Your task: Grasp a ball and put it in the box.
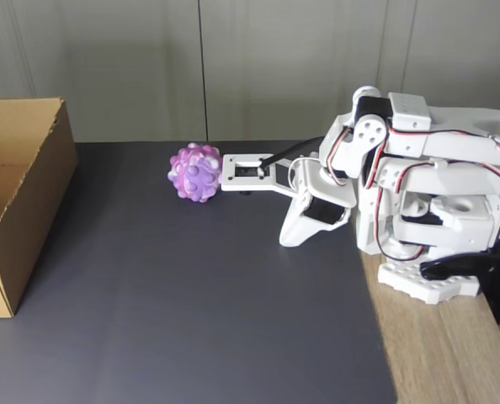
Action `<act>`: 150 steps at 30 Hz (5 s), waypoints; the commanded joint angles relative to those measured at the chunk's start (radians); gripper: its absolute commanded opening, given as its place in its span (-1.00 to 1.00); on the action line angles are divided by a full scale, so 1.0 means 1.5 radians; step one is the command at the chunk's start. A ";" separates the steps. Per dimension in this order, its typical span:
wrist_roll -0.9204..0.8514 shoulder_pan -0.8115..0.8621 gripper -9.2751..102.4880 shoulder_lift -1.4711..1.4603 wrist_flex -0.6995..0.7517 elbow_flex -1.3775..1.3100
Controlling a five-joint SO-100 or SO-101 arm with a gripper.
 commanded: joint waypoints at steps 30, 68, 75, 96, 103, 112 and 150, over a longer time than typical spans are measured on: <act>-0.002 0.005 -0.83 -0.003 0.002 0.000; -0.002 0.005 -0.83 -0.003 0.002 0.000; -0.002 0.005 -0.83 -0.003 0.002 0.000; -0.052 0.021 -0.83 -0.003 0.013 0.000; -0.057 0.051 -0.84 -0.004 0.007 0.000; -0.021 0.083 -0.84 -0.005 -0.014 -0.044; 0.053 0.241 -0.52 -0.618 -0.237 -0.663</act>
